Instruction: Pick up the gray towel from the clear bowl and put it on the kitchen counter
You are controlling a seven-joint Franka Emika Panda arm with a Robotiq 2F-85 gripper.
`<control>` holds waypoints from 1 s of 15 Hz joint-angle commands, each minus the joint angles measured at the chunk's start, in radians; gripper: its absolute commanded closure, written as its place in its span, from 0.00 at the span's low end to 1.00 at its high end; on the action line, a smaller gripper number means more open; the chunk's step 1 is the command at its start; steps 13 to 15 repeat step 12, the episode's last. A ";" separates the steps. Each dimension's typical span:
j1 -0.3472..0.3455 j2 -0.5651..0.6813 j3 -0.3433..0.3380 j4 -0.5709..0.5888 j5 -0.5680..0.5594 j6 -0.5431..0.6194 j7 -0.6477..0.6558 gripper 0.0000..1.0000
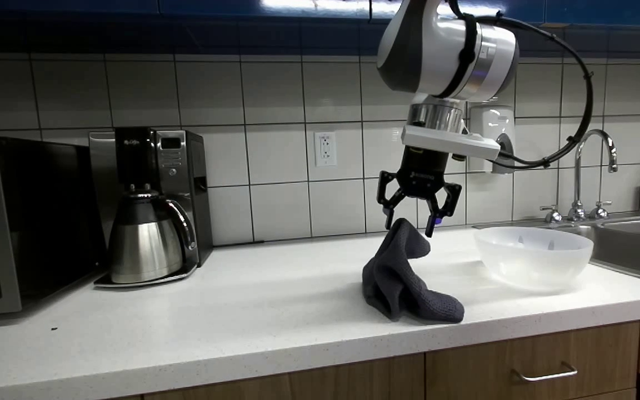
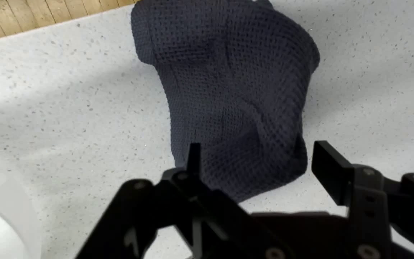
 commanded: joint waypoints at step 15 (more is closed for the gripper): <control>0.018 -0.224 0.003 -0.010 0.031 -0.358 -0.058 0.00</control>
